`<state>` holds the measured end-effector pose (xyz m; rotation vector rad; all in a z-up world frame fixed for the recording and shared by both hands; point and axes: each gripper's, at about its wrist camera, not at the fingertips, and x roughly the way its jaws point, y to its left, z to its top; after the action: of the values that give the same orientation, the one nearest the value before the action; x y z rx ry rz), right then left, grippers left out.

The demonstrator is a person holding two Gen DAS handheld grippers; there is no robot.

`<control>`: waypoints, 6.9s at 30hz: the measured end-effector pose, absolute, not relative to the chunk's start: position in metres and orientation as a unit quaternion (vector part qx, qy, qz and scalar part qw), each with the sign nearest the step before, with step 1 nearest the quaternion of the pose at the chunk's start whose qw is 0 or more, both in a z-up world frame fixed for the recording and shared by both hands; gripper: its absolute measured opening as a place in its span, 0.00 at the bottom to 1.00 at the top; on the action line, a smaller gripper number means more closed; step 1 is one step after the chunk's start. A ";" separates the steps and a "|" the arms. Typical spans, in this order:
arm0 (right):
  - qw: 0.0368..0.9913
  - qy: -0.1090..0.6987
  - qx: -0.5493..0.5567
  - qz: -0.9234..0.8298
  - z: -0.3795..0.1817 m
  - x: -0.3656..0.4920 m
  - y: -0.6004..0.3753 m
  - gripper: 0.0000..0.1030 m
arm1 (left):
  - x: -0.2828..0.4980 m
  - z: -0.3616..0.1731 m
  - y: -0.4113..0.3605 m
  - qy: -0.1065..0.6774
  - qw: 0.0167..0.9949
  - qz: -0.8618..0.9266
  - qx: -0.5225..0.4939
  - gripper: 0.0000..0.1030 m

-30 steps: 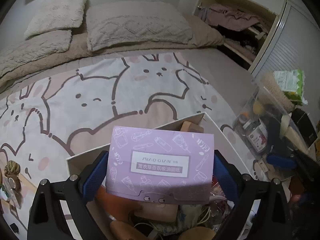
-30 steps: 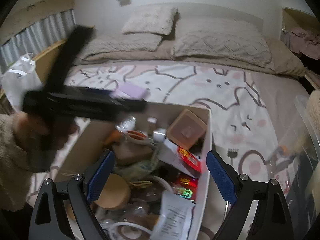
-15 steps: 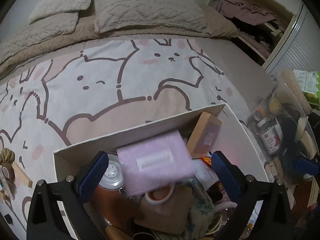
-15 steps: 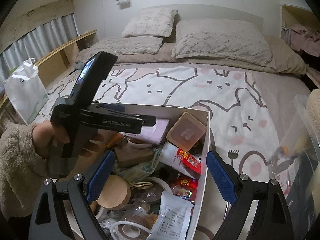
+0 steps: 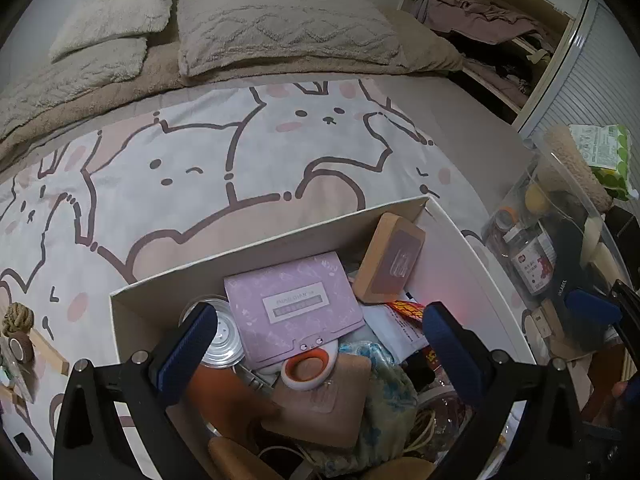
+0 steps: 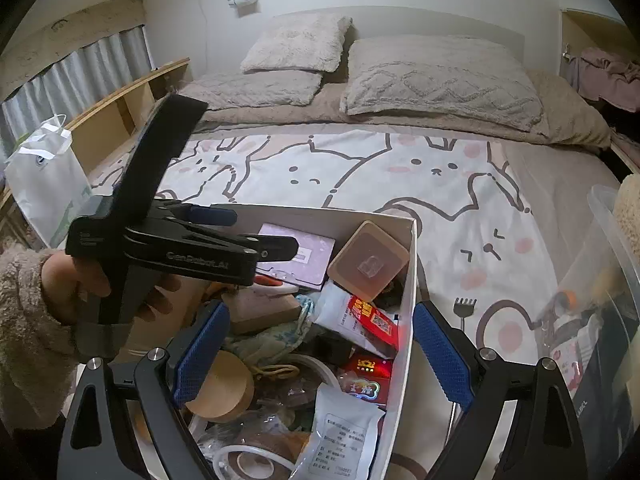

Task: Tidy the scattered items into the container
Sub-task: 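Withdraw both tools from the box back toward the scattered items, then close the left tool on the small black square piece while the right tool lowers toward the wooden paddle, then grasp the surfboard-shaped wooden paddle with the right tool while the left tool holds the black piece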

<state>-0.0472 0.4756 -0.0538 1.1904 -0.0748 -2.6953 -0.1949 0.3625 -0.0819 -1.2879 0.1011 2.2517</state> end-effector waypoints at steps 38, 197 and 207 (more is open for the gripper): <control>0.034 -0.044 0.358 -0.932 -0.046 -0.038 0.478 1.00 | -0.143 -0.045 0.292 0.066 0.275 0.865 -0.414 1.00; 0.189 0.007 0.453 -0.871 -0.174 -0.226 -0.029 0.24 | -0.125 -0.166 -0.213 -0.145 -0.022 0.908 -0.392 0.30; 0.246 0.046 0.476 -0.843 -0.197 -0.194 -0.050 0.24 | -0.125 -0.164 -0.219 -0.160 -0.021 0.909 -0.385 0.30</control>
<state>-0.1938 -0.0502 -0.1971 1.2989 0.1267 -2.2998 -0.1248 -0.2186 -0.1643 -1.2255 -0.5096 2.8947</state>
